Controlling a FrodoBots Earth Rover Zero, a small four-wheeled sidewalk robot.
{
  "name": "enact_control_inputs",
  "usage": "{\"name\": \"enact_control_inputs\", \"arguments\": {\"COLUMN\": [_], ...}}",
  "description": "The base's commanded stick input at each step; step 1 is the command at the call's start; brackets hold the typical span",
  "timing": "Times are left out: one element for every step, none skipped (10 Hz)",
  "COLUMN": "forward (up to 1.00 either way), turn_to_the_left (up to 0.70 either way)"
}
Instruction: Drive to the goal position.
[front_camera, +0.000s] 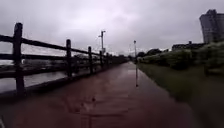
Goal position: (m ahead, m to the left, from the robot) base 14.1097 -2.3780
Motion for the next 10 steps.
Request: {"name": "enact_control_inputs", "arguments": {"forward": [1.0,1.0,1.0,1.0,1.0,1.0,1.0,1.0,1.0,1.0], "turn_to_the_left": [-0.29,-0.39,-0.4,-0.38,0.0,0.0,0.0,0.0,0.0,0.0]}}
